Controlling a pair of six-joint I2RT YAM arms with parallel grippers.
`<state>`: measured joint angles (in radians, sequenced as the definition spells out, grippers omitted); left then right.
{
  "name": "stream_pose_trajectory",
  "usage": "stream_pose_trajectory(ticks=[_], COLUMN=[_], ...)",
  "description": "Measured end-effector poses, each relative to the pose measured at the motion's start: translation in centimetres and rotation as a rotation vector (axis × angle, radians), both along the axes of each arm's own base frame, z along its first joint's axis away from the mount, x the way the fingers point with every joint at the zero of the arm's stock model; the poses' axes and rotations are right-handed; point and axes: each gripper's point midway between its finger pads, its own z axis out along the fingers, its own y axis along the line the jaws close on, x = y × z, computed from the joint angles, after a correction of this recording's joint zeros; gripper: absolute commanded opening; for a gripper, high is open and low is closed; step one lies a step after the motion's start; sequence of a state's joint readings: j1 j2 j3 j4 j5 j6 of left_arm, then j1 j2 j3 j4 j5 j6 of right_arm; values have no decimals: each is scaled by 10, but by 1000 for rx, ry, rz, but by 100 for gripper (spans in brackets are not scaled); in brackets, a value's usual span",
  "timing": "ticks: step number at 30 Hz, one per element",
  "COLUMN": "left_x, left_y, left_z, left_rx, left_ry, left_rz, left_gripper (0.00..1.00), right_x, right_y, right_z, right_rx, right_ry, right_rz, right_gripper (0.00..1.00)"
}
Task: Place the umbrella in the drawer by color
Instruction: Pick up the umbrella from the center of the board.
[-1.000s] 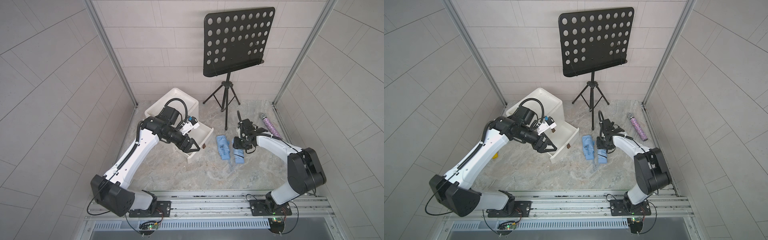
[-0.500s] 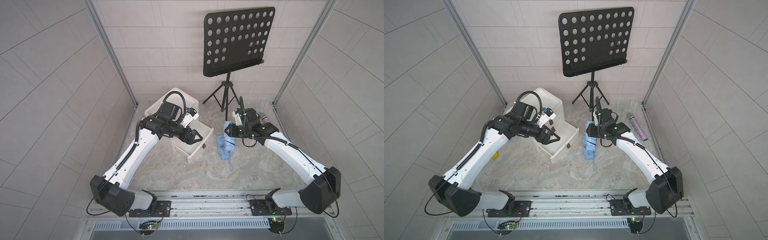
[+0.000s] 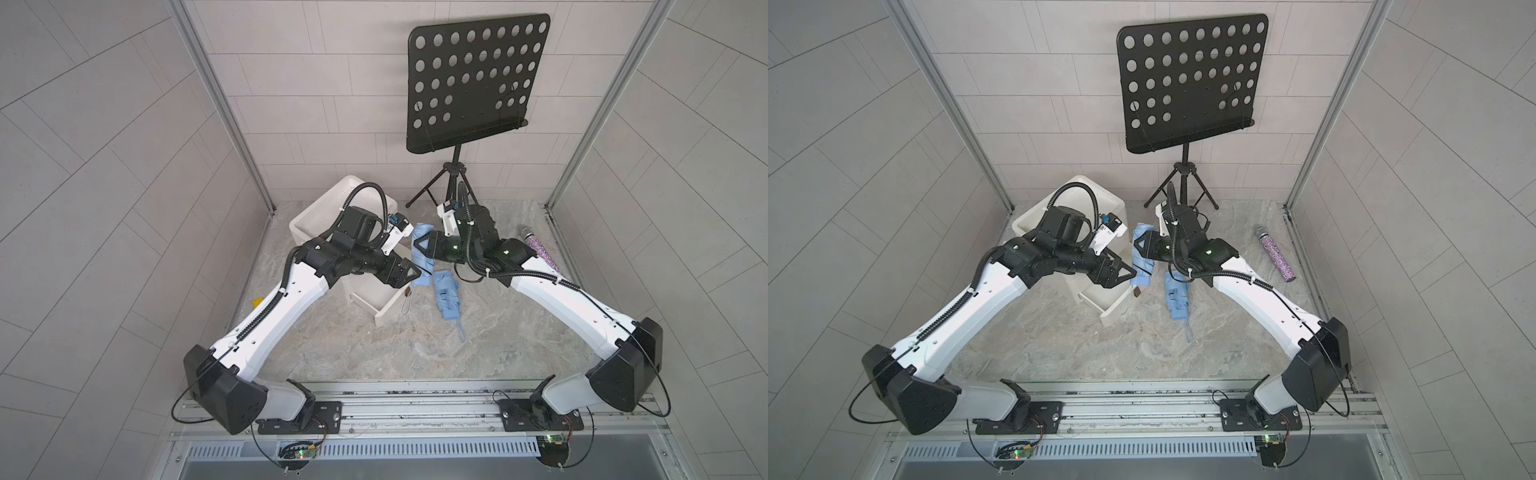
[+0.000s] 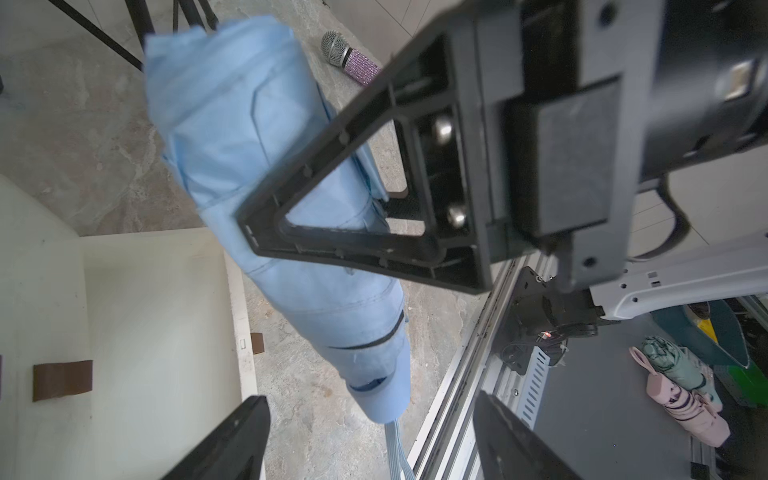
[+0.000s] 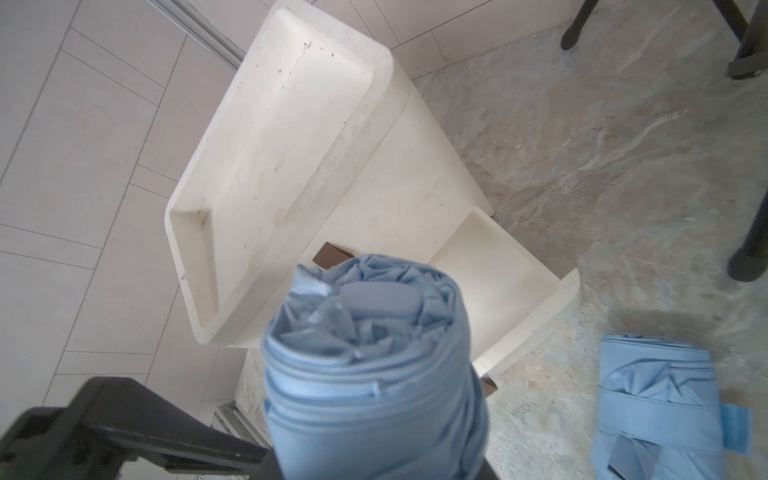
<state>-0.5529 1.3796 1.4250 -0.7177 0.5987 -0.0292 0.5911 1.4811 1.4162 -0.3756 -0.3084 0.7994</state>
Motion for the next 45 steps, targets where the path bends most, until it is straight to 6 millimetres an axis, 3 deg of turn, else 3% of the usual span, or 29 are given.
stream_pose_trajectory(ticks=[7,22,24,31,36,39,45], left_x=[11,25,26,33,37,37,31], left_y=[3,0,0,5,10,11,16], left_z=[-12,-1,-1,-3,-5,-6,-2], left_rx=[28,5,6,17,20,26,8], left_ry=[-19,-59,-59,-53,-36,-41,-19], left_rz=[55,96,101,144,179,172,154], left_gripper=[84,82,75,33,13,9,7], right_x=[10,2,1,1,1,1,-3], right_y=[14,40,40,42,43,43,39], right_z=[11,26,27,27,27,26,32], right_rx=[94,172,177,188,201,200,213], right_ry=[5,2,4,1,-14,-13,-41], right_rz=[-9,36,35,37,40,40,58], right_gripper=[34,34,34,37,56,64,68])
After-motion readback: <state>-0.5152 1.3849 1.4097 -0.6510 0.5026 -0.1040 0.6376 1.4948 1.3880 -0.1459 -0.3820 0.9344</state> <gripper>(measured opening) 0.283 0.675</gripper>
